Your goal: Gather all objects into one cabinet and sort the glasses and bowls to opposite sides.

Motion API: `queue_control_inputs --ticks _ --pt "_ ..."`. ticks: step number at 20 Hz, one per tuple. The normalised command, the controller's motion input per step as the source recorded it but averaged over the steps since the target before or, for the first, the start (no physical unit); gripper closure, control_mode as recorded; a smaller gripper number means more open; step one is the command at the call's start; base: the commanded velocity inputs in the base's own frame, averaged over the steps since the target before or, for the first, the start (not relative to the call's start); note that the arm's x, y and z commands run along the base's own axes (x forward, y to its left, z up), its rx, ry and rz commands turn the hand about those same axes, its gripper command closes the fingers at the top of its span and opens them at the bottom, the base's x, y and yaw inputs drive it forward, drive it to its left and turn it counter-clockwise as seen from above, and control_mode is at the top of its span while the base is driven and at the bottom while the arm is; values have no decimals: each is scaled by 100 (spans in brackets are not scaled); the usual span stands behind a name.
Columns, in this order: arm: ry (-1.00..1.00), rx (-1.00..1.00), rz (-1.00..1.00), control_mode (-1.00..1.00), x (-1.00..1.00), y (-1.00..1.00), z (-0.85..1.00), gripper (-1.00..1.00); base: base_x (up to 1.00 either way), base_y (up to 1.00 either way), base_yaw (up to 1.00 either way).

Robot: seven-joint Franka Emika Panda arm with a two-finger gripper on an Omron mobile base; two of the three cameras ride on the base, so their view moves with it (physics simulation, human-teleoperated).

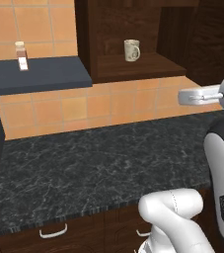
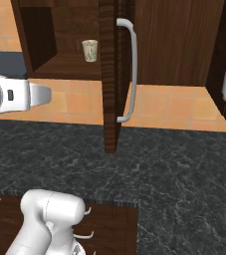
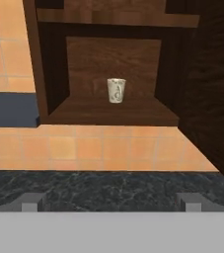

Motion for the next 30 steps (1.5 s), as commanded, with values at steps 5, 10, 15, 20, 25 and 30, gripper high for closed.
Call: queue_control_inputs --ticks 5,10,15,20,25,30 --pt "-8 0 0 -100 18 -2 33 -100 0 0 0" --pt "-3 1 0 -100 16 -5 44 -100 0 0 0" --pt "-6 0 0 -100 44 -6 1 -100 0 0 0" --pt "0 0 0 -100 70 -3 0 -100 0 0 0" --pt "1 1 0 -100 81 0 -4 -100 0 0 0" --pt "3 3 0 -100 74 0 0 -100 0 0 0"
